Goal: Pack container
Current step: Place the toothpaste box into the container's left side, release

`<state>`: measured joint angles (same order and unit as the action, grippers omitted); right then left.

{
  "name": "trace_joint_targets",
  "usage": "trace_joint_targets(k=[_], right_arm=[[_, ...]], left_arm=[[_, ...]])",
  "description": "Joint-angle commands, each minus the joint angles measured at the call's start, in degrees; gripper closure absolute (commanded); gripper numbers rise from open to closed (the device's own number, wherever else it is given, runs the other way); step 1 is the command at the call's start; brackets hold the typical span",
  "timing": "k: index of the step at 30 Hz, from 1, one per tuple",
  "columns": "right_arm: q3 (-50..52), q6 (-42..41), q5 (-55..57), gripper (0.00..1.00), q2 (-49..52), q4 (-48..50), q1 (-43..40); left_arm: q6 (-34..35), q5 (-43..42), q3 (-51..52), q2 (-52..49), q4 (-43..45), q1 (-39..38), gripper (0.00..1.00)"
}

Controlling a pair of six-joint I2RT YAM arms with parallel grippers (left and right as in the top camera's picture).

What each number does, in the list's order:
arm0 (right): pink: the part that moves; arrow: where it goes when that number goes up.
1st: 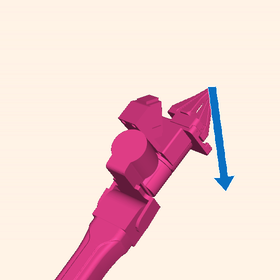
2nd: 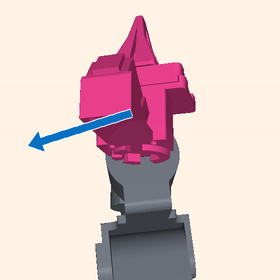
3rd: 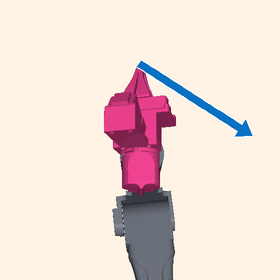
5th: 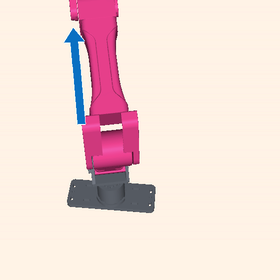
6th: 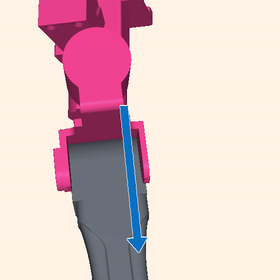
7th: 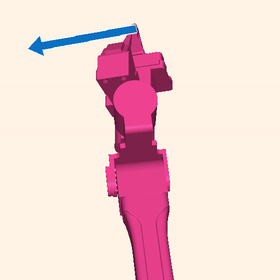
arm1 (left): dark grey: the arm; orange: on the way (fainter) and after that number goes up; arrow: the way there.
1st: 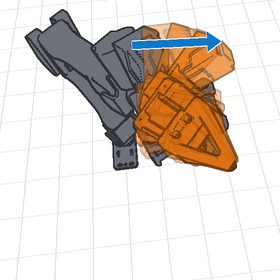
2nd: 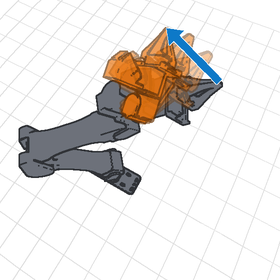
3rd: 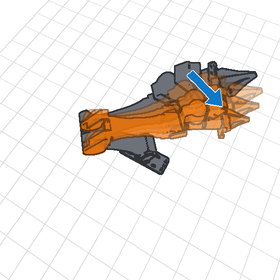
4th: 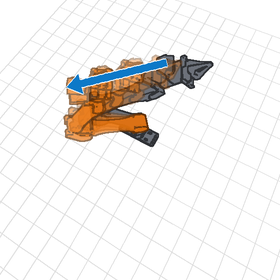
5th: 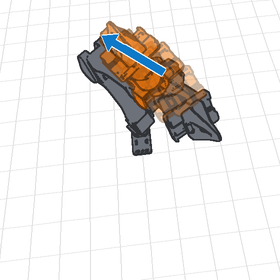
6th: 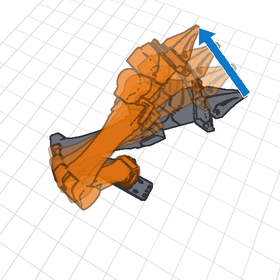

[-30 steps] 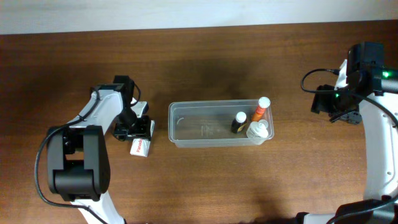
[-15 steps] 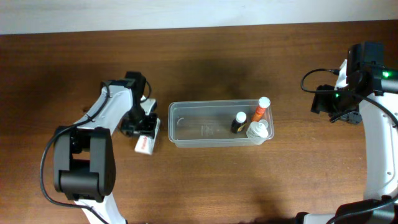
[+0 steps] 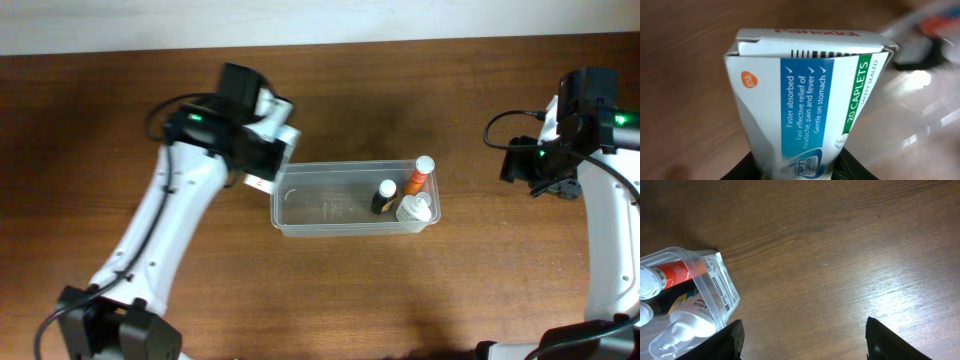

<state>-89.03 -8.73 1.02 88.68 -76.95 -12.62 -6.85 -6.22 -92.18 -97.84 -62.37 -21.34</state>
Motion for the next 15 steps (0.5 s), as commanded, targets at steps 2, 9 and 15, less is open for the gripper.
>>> trace_joint_targets(k=[2, 9, 15], right_arm=[[0.1, 0.3, -0.3, 0.3, 0.2, 0.0, -0.2], [0.1, 0.3, -0.3, 0.3, 0.2, 0.0, -0.2], [0.1, 0.3, -0.3, 0.3, 0.2, 0.0, -0.2]], left_arm=[[-11.5, -0.2, 0.0, -1.1, 0.1, -6.8, 0.63], [-14.9, 1.5, 0.2, -6.7, 3.0, -11.1, 0.63], [-15.0, 1.6, 0.2, -10.9, 3.4, -11.2, 0.46]])
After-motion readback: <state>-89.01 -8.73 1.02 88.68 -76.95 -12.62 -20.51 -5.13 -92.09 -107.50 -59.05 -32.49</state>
